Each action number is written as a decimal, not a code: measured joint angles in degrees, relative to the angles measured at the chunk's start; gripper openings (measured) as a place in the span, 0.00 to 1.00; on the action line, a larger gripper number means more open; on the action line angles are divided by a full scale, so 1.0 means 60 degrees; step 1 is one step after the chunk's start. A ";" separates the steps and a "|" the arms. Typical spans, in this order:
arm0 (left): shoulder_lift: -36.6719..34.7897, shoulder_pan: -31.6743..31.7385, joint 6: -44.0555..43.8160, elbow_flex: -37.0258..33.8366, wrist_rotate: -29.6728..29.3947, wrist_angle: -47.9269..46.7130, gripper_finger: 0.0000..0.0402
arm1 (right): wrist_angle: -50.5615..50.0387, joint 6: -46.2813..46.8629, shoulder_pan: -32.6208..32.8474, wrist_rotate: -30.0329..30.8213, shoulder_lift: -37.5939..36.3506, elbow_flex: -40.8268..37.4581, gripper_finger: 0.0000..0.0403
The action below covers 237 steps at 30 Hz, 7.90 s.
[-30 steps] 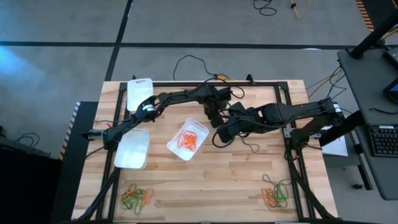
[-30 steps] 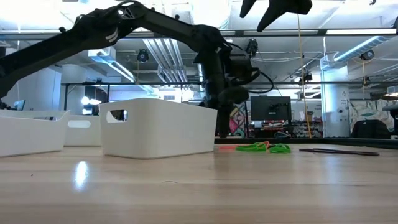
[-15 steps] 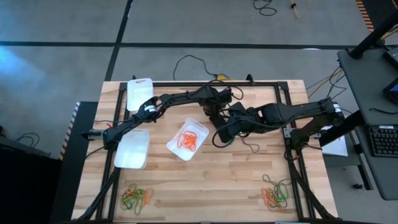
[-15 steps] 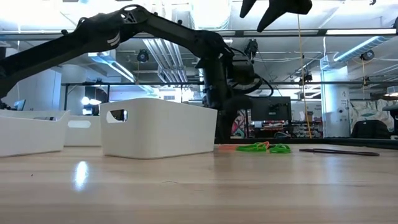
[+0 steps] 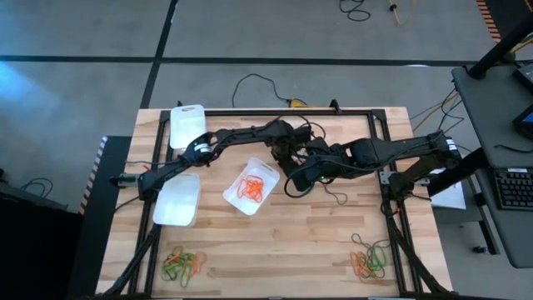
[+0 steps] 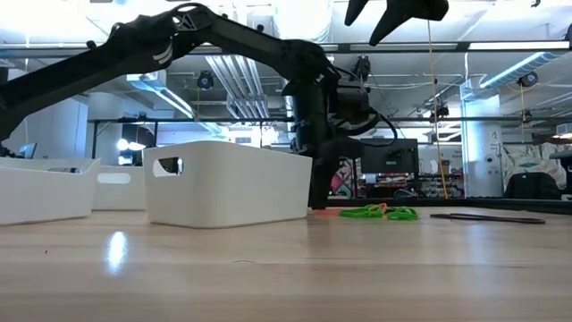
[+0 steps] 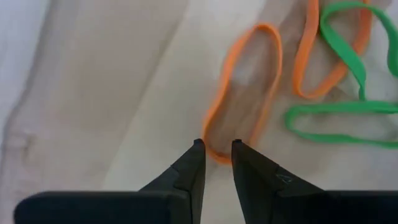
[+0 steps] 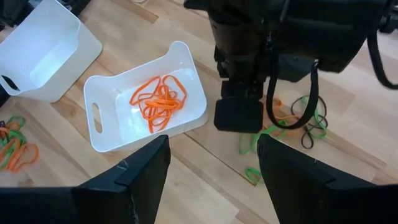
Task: Sort rubber bands into baskets
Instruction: Put the orange rubber band into the bottom right white bin, then put the green rubber band into the top white bin
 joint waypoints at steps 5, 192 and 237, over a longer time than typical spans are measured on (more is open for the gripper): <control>0.0281 -0.0205 -0.0274 0.0016 0.0306 -0.0026 0.16 | 0.0001 0.0000 0.0003 0.0000 0.0000 0.0000 0.58; -0.5999 -0.1149 -0.0585 -0.3121 -0.1052 -0.2273 0.00 | 0.0497 -0.0003 0.0001 0.0000 0.0000 0.0000 0.58; -1.0775 -0.2582 -0.0741 -1.4014 0.0219 0.7209 0.37 | 0.0495 -0.0006 0.0003 0.0000 0.0000 0.0004 0.58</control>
